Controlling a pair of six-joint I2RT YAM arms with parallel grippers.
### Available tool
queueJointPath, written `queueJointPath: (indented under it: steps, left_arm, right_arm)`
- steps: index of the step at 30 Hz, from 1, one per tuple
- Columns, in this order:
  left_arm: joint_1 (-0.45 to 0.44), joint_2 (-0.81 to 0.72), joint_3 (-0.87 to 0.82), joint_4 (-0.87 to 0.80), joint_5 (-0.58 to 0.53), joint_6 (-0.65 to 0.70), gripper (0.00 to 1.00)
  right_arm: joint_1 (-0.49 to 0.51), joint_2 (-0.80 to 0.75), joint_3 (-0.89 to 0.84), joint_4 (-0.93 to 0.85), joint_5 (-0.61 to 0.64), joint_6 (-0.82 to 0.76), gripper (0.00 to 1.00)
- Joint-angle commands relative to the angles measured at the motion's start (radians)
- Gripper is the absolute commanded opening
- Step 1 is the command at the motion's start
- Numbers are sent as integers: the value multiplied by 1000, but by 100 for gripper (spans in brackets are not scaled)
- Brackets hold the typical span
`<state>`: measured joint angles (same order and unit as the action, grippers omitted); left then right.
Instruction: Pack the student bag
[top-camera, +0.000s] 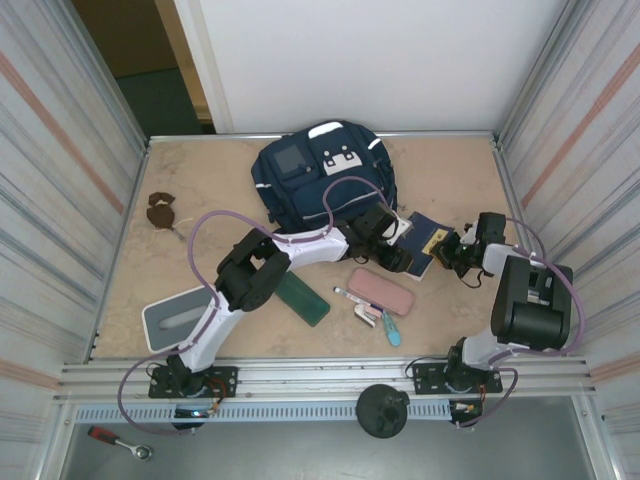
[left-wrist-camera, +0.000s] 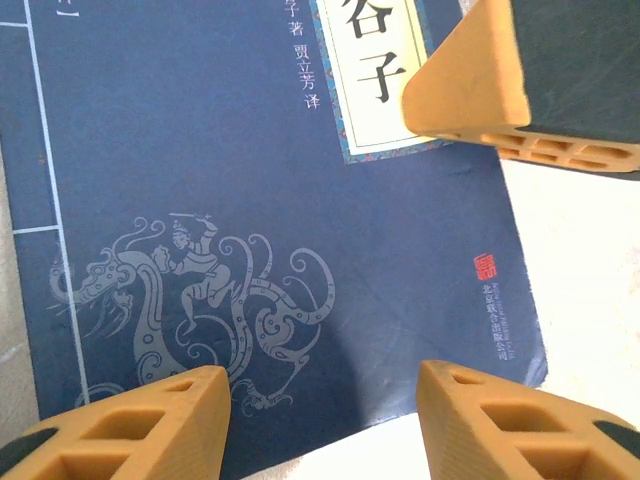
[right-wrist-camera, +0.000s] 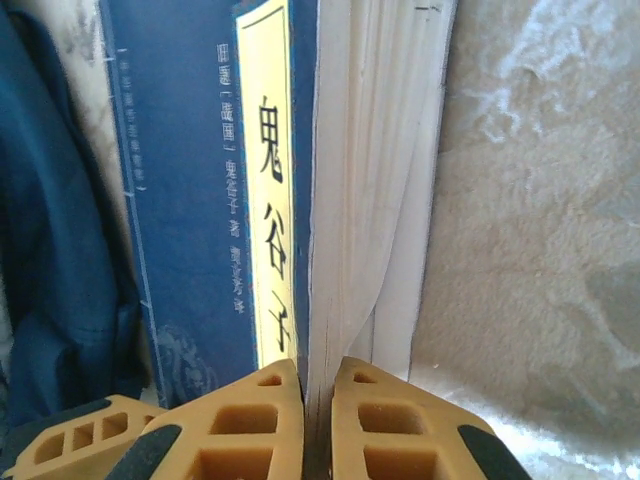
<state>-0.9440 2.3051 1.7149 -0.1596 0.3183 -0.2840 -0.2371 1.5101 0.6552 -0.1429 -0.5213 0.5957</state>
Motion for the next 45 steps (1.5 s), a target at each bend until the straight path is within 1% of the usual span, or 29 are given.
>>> queueJointPath:
  steps: [1, 4, 8, 12, 15, 17, 18, 20, 23, 26, 28, 30, 31, 32, 34, 38, 40, 42, 43, 44, 45]
  left_arm:
    - [-10, -60, -16, -40, 5, 22, 53]
    - [-8, -126, -39, -46, -14, 41, 54]
    - [9, -263, -113, -16, -44, 44, 57]
    - [55, -414, -225, 52, -42, 19, 60]
    - [105, -531, -315, 110, -11, -10, 63]
    - [160, -587, -359, 143, 39, -50, 65]
    - [185, -605, -370, 147, 74, -72, 68]
    - [240, -629, -388, 163, 162, -124, 70]
    - [296, -650, -422, 230, 270, -181, 75]
    - [329, -653, -434, 255, 353, -210, 75]
    - [343, -664, -463, 299, 389, -236, 71]
    - [351, -682, -501, 365, 409, -265, 60]
    - [352, -690, -518, 393, 417, -277, 54]
    - [353, -698, -531, 412, 422, -284, 47]
    - [353, -705, -538, 425, 433, -287, 37]
    - [354, -707, -545, 447, 456, -305, 24]
    - [353, -717, -550, 451, 455, -302, 17]
    - [355, -738, -559, 455, 448, -297, 10]
    - [355, -752, -566, 459, 444, -292, 8]
    - [356, -763, -570, 461, 440, -289, 6]
    - [356, -775, -571, 462, 439, -286, 4]
  right_arm:
    - [-5, -78, 12, -55, 53, -20, 0]
    - [-17, -155, 16, -70, 37, -20, 0]
    - [-21, -271, 45, -77, -30, -9, 0]
    - [-13, -377, 87, -53, -122, 8, 0]
    - [21, -444, 121, -5, -201, 19, 0]
    - [67, -482, 151, 17, -236, 17, 0]
    - [93, -494, 164, 27, -249, 12, 0]
    - [163, -508, 196, 36, -282, -22, 0]
    - [258, -507, 228, 32, -317, -70, 0]
    - [314, -488, 220, 92, -368, -70, 0]
    - [336, -470, 218, 110, -387, -74, 0]
    - [354, -454, 217, 110, -381, -86, 0]
    - [361, -444, 216, 107, -371, -93, 0]
    - [368, -435, 215, 106, -366, -98, 0]
    - [378, -418, 213, 109, -365, -100, 0]
    - [399, -395, 212, 114, -346, -108, 0]
    - [400, -387, 217, 94, -319, -114, 0]
    - [400, -378, 240, 19, -243, -136, 0]
    - [397, -370, 258, -31, -196, -145, 7]
    - [392, -363, 268, -58, -174, -151, 14]
    - [385, -358, 269, -61, -185, -148, 24]
